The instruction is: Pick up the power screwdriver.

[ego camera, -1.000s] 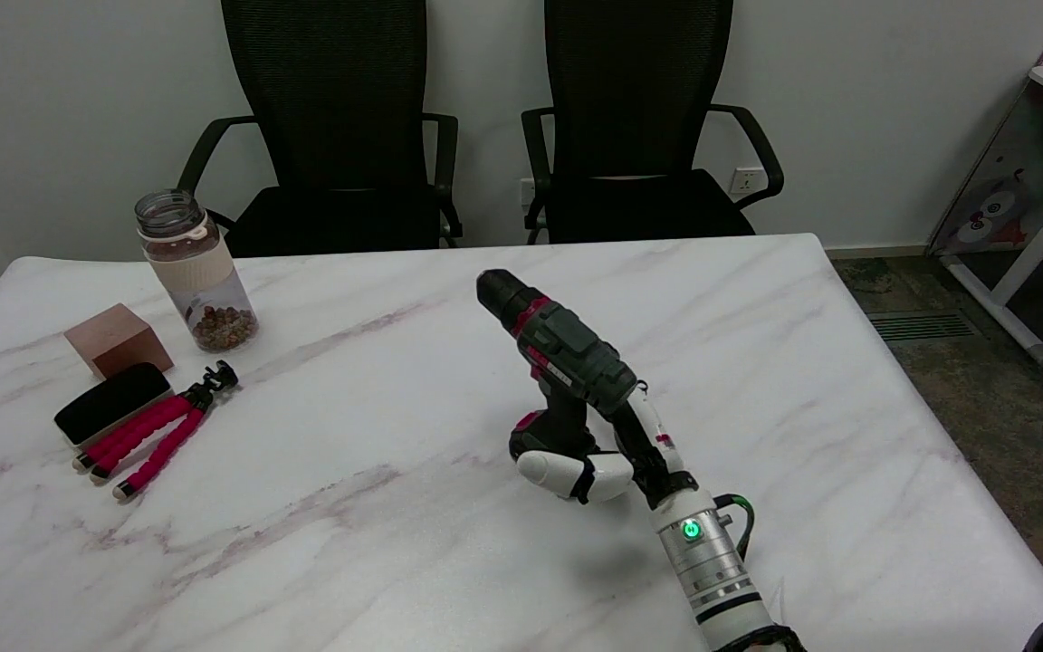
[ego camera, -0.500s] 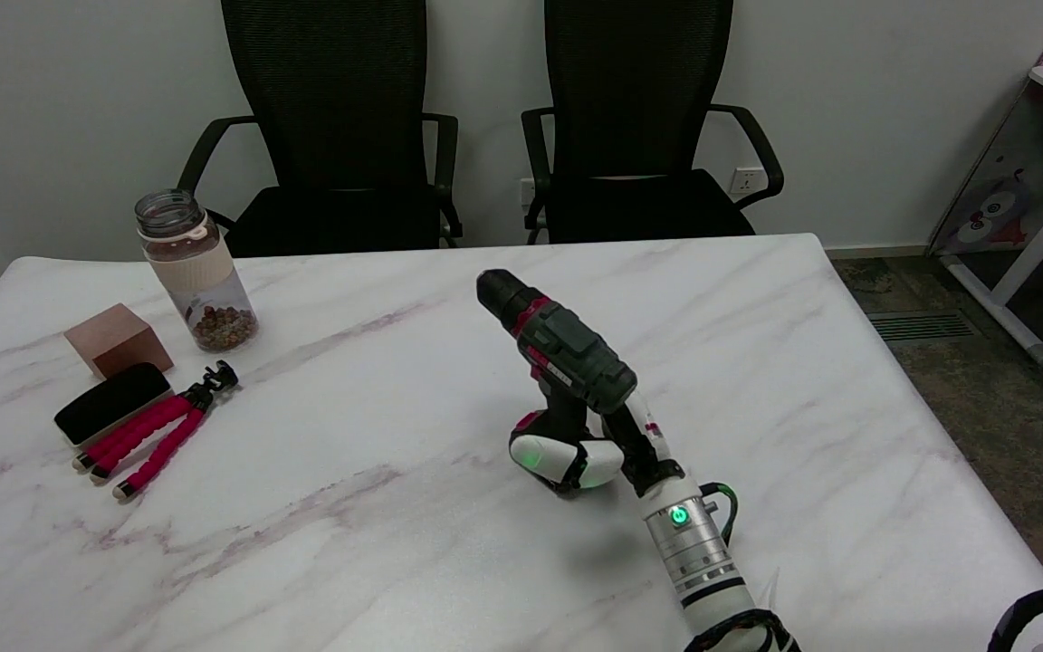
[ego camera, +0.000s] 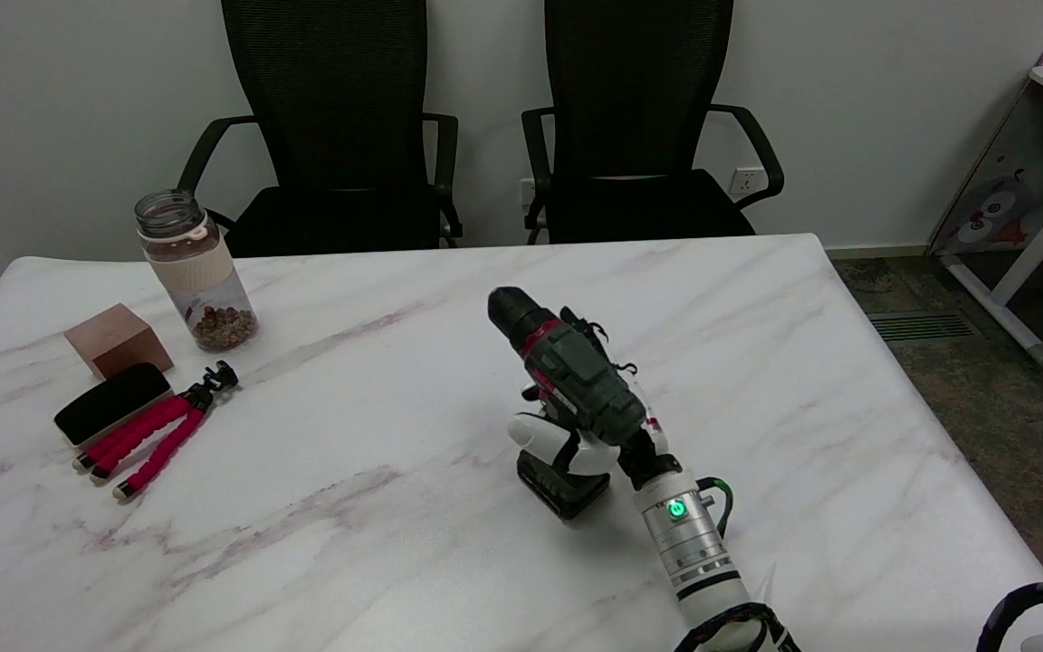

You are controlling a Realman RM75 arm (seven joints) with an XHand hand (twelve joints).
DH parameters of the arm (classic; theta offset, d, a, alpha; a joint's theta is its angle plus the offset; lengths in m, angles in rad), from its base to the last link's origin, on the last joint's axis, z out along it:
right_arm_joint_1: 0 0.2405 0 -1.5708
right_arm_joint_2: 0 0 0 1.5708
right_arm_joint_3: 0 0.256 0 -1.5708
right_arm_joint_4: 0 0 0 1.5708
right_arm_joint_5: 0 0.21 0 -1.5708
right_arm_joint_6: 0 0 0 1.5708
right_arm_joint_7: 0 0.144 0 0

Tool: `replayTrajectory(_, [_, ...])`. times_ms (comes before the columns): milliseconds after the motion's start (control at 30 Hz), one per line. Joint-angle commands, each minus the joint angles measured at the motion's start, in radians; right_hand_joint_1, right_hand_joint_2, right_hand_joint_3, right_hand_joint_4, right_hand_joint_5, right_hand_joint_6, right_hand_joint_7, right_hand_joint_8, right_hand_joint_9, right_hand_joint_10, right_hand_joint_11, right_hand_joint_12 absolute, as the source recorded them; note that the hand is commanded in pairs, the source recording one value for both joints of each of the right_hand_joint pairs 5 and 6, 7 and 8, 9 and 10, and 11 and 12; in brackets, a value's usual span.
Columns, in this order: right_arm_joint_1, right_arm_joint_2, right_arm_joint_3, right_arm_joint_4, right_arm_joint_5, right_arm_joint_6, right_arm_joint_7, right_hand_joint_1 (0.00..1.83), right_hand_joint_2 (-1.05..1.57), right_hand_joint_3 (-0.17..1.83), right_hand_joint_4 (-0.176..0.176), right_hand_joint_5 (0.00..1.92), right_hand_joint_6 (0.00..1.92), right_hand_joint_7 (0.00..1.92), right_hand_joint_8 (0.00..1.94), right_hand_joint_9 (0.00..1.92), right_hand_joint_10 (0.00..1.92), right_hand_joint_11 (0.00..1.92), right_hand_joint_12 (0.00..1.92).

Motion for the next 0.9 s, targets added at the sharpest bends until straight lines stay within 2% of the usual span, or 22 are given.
replayTrajectory(33, [0.014,0.006,0.013,-0.014,0.005,0.000,0.019,0.84,0.44,0.55,-0.058,0.00,0.00,0.00,0.00,0.89,0.89,1.60,1.60])
replayTrajectory(567, [0.048,0.041,0.011,-0.033,0.034,-0.032,0.019,0.84,0.64,0.59,-0.080,0.00,0.00,0.00,0.00,0.96,0.96,1.66,1.66])
replayTrajectory(767, [0.061,0.052,0.014,-0.035,0.047,-0.052,0.019,0.85,0.73,0.59,-0.090,0.00,0.00,0.00,0.00,1.19,1.19,1.88,1.88])
replayTrajectory(900, [0.068,0.055,0.014,-0.035,0.057,-0.063,0.019,0.85,0.73,0.64,-0.090,0.00,0.00,0.00,0.00,1.26,1.26,1.92,1.92])
